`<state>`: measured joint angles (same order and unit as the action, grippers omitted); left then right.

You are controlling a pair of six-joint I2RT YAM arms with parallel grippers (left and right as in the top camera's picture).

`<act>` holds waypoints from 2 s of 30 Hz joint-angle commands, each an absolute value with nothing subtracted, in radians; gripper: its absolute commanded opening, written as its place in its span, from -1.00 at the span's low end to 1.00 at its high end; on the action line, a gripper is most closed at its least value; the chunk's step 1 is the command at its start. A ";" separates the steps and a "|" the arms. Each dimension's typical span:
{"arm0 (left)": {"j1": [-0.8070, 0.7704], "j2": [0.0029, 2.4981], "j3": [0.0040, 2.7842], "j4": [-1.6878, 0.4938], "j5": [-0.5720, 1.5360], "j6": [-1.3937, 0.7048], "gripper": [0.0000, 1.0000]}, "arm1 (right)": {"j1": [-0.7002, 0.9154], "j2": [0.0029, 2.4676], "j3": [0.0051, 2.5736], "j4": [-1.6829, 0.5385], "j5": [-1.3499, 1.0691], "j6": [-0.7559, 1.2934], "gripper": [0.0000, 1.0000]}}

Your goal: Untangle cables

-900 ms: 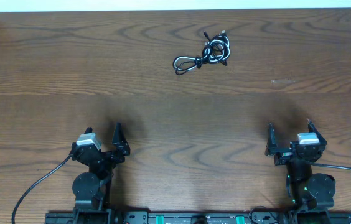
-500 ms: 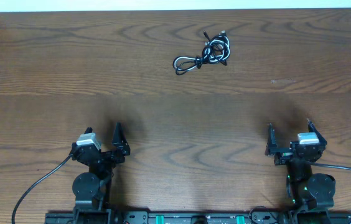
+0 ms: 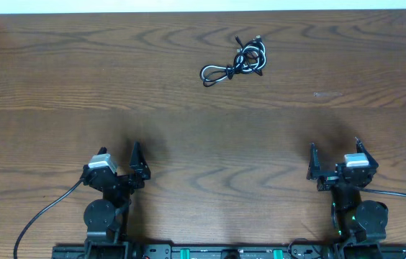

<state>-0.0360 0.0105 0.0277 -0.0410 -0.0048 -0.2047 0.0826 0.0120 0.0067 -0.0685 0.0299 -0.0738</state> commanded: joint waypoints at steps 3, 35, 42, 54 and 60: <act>-0.041 0.006 0.004 -0.071 -0.010 -0.191 0.74 | 0.080 0.007 0.005 -0.072 0.031 -0.087 0.99; -0.041 0.006 0.004 -0.071 -0.010 -0.191 0.74 | 0.080 0.007 0.005 -0.072 0.031 -0.087 0.99; -0.041 0.007 0.004 -0.072 -0.011 -0.191 0.74 | 0.080 0.007 0.005 -0.072 0.031 -0.087 0.99; -0.041 0.009 0.004 -0.062 -0.011 -0.191 0.74 | 0.080 0.007 0.005 -0.072 0.031 -0.087 0.99; -0.041 0.009 0.004 -0.030 -0.010 -0.191 0.74 | 0.080 0.007 0.005 -0.072 0.031 -0.087 0.98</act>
